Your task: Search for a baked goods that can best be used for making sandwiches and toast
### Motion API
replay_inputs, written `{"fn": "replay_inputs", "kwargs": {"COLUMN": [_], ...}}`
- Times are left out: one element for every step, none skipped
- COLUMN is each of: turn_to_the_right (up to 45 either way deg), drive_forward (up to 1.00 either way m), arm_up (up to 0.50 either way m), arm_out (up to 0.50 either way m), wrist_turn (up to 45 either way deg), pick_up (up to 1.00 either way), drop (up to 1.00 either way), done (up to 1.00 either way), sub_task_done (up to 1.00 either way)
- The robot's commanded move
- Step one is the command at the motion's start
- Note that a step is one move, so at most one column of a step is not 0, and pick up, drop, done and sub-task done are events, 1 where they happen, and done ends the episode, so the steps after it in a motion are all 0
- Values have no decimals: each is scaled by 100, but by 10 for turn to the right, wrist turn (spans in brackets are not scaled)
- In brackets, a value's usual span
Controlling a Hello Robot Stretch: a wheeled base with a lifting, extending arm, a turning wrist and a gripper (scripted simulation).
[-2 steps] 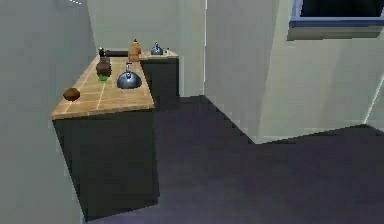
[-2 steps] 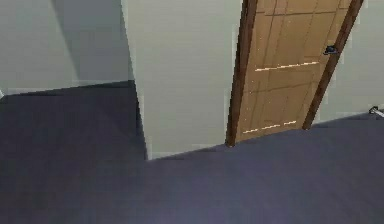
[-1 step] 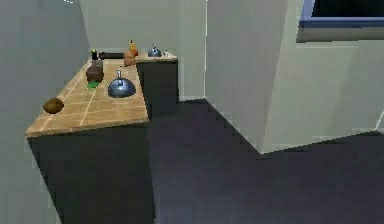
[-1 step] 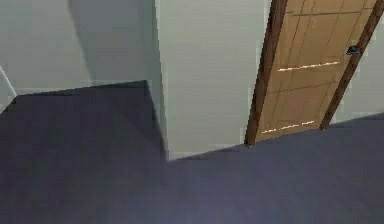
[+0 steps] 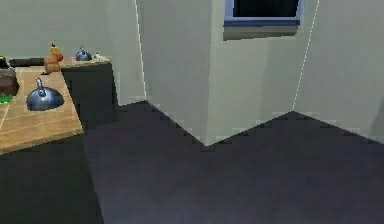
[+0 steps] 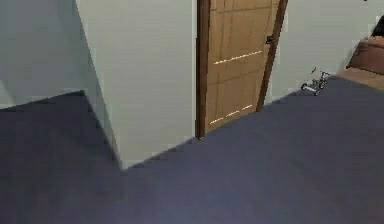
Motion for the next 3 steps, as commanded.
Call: {"fn": "replay_inputs", "kwargs": {"turn_to_the_right": [0, 90, 0], "drive_forward": [100, 0, 5], "arm_up": [0, 0, 0], "arm_out": [0, 0, 0], "wrist_turn": [0, 0, 0], "pick_up": [0, 0, 0], "drop": [0, 0, 0], "done": [0, 0, 0], "sub_task_done": [0, 0, 0]}}
